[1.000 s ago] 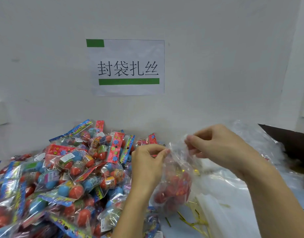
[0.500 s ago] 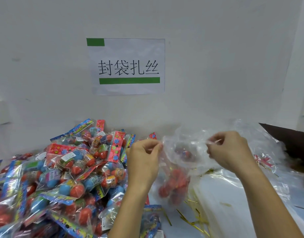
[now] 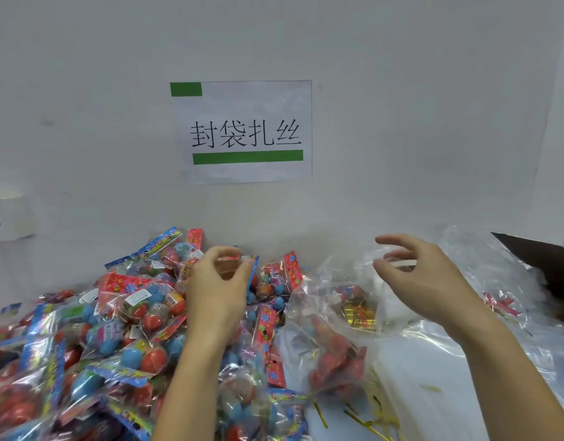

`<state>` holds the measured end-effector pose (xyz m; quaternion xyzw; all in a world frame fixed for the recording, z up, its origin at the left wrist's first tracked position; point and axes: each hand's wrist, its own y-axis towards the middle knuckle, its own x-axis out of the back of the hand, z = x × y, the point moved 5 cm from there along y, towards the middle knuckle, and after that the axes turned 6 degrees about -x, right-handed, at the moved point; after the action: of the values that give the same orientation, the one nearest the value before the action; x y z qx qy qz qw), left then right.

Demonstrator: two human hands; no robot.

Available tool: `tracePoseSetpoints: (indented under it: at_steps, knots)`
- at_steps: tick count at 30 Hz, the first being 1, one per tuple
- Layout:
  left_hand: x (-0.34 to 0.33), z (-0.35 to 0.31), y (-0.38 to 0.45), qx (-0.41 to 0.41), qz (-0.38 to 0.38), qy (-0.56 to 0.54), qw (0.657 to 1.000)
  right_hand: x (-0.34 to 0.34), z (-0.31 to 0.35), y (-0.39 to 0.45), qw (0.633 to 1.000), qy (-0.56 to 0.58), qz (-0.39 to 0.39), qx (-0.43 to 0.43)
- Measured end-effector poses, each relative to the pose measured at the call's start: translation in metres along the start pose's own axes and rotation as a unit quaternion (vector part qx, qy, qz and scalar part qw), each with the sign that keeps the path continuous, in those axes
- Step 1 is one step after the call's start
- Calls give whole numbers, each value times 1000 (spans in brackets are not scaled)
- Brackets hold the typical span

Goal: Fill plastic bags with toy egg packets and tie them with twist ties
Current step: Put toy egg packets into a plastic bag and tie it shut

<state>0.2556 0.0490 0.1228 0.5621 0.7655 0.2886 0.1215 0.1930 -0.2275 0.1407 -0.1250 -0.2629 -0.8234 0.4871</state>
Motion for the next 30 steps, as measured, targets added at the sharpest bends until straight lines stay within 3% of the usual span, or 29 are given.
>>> tracePoseSetpoints:
  at_steps: [2, 4, 8, 13, 18, 21, 25, 30]
  knots:
    - [17, 2, 4, -27, -60, 91, 994, -1, 6, -2, 1000, -3, 4, 14]
    - [22, 12, 5, -36, -61, 184, 980, -2, 14, -5, 999, -6, -5, 37]
    - [-2, 35, -3, -29, 40, 268, 962, -11, 36, -16, 995, -26, -29, 97]
    - [-43, 43, -12, -106, 120, 328, 931, -27, 47, -23, 988, -99, -60, 106]
    - [-32, 71, -11, -16, 160, 440, 884, -38, 54, -27, 984, -109, -75, 115]
    - [-28, 78, -11, -1, 176, 493, 852, -45, 56, -29, 985, -104, -64, 126]
    - [-27, 73, -9, 1, 146, 452, 880, -49, 60, -33, 984, -96, -52, 140]
    - [-9, 51, -4, -23, 20, 371, 928, -54, 66, -37, 981, -82, -49, 169]
